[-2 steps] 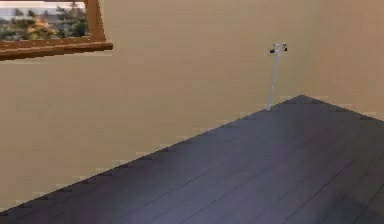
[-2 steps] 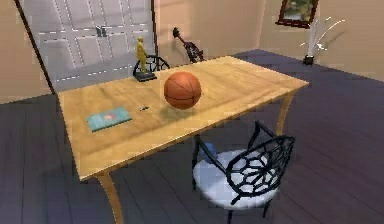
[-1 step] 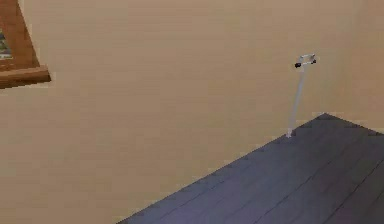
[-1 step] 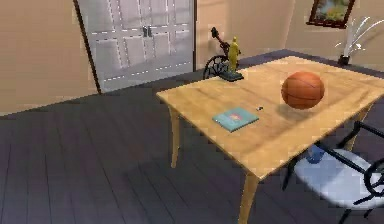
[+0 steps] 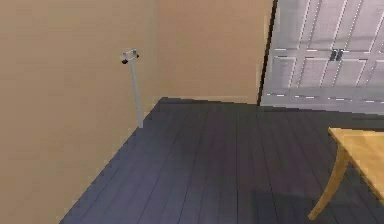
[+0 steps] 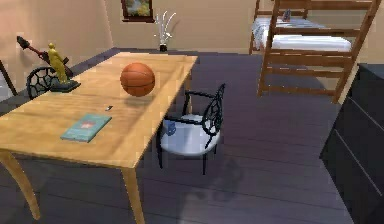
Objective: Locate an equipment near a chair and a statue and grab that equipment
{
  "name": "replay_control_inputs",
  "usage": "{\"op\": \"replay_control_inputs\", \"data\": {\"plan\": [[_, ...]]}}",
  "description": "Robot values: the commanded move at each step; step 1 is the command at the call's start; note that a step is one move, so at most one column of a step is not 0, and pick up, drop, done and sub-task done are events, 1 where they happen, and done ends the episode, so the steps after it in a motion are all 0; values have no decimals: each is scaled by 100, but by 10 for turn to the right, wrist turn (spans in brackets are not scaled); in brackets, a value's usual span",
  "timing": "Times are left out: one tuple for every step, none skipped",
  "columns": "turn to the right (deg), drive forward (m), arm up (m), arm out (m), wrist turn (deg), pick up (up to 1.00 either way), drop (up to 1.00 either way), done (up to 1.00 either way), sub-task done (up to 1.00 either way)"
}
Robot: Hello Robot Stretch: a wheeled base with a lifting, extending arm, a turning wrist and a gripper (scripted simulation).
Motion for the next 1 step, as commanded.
{"op": "replay_control_inputs", "data": {"plan": [[90,0,0,0,0,0,0,0,0]]}}
